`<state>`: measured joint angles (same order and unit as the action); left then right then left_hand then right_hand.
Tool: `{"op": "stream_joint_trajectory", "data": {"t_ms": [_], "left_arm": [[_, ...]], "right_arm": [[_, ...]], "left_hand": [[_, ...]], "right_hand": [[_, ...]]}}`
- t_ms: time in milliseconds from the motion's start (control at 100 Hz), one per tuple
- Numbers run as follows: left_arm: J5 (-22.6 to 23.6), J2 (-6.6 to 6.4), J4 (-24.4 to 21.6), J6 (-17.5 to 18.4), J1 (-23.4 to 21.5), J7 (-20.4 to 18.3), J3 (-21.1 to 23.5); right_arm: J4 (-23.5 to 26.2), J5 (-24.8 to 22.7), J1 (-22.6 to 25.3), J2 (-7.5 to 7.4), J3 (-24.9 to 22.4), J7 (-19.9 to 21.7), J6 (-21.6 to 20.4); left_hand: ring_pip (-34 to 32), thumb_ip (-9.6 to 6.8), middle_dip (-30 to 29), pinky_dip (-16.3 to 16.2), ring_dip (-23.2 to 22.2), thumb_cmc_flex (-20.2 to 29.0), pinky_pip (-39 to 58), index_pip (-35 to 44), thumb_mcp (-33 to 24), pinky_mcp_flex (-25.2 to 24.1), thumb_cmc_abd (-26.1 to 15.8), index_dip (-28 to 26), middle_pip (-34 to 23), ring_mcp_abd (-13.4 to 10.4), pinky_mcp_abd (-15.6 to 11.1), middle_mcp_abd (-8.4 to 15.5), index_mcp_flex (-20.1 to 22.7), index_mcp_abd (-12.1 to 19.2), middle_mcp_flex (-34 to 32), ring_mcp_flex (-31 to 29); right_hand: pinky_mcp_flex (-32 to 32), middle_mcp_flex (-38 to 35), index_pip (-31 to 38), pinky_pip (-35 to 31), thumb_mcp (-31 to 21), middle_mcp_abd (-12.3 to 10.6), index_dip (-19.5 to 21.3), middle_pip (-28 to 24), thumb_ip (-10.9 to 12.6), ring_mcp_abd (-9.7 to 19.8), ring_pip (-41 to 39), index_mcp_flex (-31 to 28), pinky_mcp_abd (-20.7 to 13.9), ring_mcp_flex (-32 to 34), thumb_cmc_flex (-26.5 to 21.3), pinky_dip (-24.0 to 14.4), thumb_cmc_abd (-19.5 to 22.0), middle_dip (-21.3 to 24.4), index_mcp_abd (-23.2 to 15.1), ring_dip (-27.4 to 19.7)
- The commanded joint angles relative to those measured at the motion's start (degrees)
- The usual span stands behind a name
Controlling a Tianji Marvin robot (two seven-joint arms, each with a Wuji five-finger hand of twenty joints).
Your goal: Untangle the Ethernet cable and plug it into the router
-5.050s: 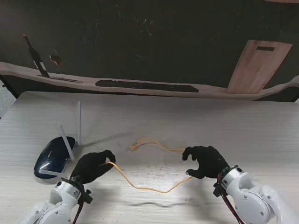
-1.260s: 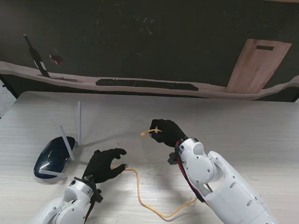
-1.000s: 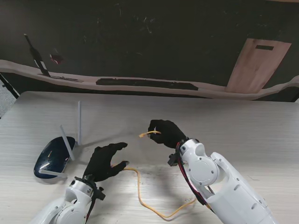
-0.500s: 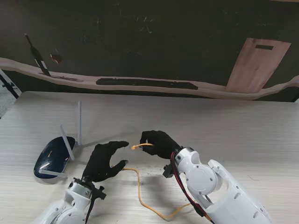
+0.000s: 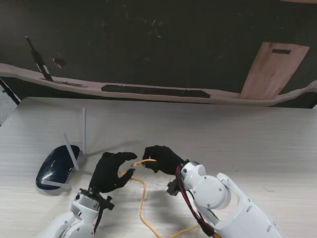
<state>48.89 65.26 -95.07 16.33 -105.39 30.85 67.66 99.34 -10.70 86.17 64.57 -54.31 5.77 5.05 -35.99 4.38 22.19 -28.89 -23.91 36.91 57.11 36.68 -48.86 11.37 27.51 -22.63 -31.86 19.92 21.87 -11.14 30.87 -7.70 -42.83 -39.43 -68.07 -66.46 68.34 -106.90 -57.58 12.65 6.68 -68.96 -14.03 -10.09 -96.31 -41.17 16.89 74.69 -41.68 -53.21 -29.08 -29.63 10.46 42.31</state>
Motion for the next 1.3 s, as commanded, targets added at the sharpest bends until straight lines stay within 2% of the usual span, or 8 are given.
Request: {"op": "stream_joint_trajectory", "data": {"t_ms": [0, 140, 180, 280, 710, 860, 1070, 1290], "left_arm": [[-0.1, 0.17, 0.0, -0.7, 0.1, -0.8, -0.4], [0.0, 0.14, 0.2, -1.1, 0.2, -0.9, -0.6], [-0.2, 0.18, 0.3, -1.2, 0.2, -1.0, -0.7], [-1.9, 0.56, 0.6, -0.7, 0.3, -0.9, -0.9], [-5.1, 1.36, 1.3, 0.6, 0.7, -0.1, -1.3], [-5.4, 1.49, 1.4, 1.3, 0.8, 0.2, -1.4], [-5.2, 1.40, 1.2, 0.9, 0.6, 0.1, -1.2], [-6.1, 1.14, 0.2, 0.6, 0.0, -2.6, -0.4]], "right_arm": [[0.5, 1.5, 0.5, 0.35, -0.1, 1.3, 0.8], [0.9, 2.7, 0.7, 0.39, -0.4, 1.6, 1.6], [0.9, 3.0, 0.7, 0.39, -0.4, 1.7, 1.7], [1.1, 3.5, 0.8, 0.44, -0.5, 1.7, 1.9], [1.4, 4.5, 1.0, 0.40, -0.7, 2.4, 3.5], [1.5, 4.8, 1.0, 0.40, -0.7, 2.6, 4.0], [1.6, 5.1, 1.1, 0.42, -0.9, 2.6, 4.3], [0.7, 3.6, 0.8, -0.13, -1.0, 3.8, 2.3]], "left_hand": [[-0.9, 1.44, 1.0, -1.1, 0.5, 1.0, 1.3, 1.6, -1.2, -0.4, 0.9, -1.1, -1.0, -0.7, -2.0, 0.3, 0.9, 0.9, -1.0, -1.1], [-1.1, 1.64, 1.2, -1.3, 0.5, 1.5, 1.5, 2.7, -1.0, -0.2, 0.6, -1.6, -1.5, -0.6, -1.9, 0.3, 1.0, 1.2, -1.6, -1.5], [-1.2, 3.16, 1.2, -1.3, 0.6, 3.3, 1.5, 2.9, 1.3, -0.2, -0.2, -1.3, -1.4, -0.5, -1.9, 0.2, 1.1, 1.2, -1.8, -1.4], [-1.9, 4.75, 1.3, -1.7, 0.5, 8.9, 2.2, 4.5, 7.3, 0.1, -1.1, -0.1, -1.9, -0.1, -1.7, 0.0, 2.2, 1.9, -3.3, -2.3], [-7.5, 3.92, 6.2, -3.3, -0.7, 17.1, 5.8, 10.1, 15.0, 3.3, -1.1, 1.7, -3.9, 1.0, -2.0, 1.5, 5.9, 3.4, -13.2, -9.2], [-9.5, 2.51, 7.7, -3.5, -1.0, 20.3, 6.2, 12.4, 13.9, 4.0, -0.5, 1.6, -3.5, 1.3, -2.0, 2.5, 7.4, 3.3, -16.7, -11.2], [-13.0, 1.01, 11.3, -3.4, -2.0, 19.9, 5.9, 17.9, 7.0, 4.0, 3.1, 1.0, -2.3, 2.8, -0.2, 2.2, 8.4, 3.2, -18.8, -11.9], [-17.5, -1.76, 14.1, -3.8, -6.0, 15.9, 6.6, 24.3, -3.9, 5.5, 8.5, 0.1, -6.9, 3.7, 0.9, 2.0, 9.3, 3.0, -20.3, -14.4]], "right_hand": [[-2.1, -7.0, 1.0, -13.1, -0.3, 10.0, 0.4, -5.9, -0.6, 0.9, -4.8, -0.3, -10.9, 0.0, -1.4, -0.6, 0.0, -0.4, 0.2, 1.1], [-2.1, -7.0, 1.0, -13.1, -0.1, 10.0, 0.5, -5.9, -0.6, 0.9, -4.8, -0.3, -10.8, 0.0, -1.4, -0.6, 0.0, -0.5, 0.4, 1.1], [-2.1, -7.0, 1.0, -13.1, -0.1, 10.0, 0.5, -5.9, -0.6, 0.9, -4.8, -0.3, -10.8, 0.0, -1.4, -0.6, 0.0, -0.5, 0.3, 1.1], [-2.1, -7.0, 1.0, -13.1, 0.0, 10.0, 0.6, -5.9, -0.6, 0.9, -4.7, -0.3, -10.9, 0.0, -1.3, -0.6, -0.1, -0.5, 0.2, 1.1], [-2.1, -6.9, 0.8, -13.1, 0.2, 10.2, 1.0, -5.8, -0.5, 0.9, -4.7, -0.4, -11.0, 0.0, -1.3, -0.6, 0.1, -0.7, 0.2, 1.0], [-2.1, -6.8, 0.8, -13.1, 0.4, 10.3, 1.1, -5.7, -0.5, 0.8, -4.7, -0.3, -11.0, 0.0, -1.3, -0.5, 0.2, -0.8, 0.1, 1.0], [-2.0, -6.2, 0.6, -13.1, 0.6, 10.9, 1.2, -5.2, -0.4, 0.3, -4.4, -0.1, -10.6, -0.1, -1.4, -0.2, 0.3, -0.7, 0.1, 0.7], [-0.8, -2.3, -0.8, -13.1, 1.5, 12.8, 0.7, -0.6, -0.3, -5.0, 0.0, 0.6, -5.2, -0.3, 0.4, 9.6, -1.3, 0.3, 0.2, -5.0]]}}
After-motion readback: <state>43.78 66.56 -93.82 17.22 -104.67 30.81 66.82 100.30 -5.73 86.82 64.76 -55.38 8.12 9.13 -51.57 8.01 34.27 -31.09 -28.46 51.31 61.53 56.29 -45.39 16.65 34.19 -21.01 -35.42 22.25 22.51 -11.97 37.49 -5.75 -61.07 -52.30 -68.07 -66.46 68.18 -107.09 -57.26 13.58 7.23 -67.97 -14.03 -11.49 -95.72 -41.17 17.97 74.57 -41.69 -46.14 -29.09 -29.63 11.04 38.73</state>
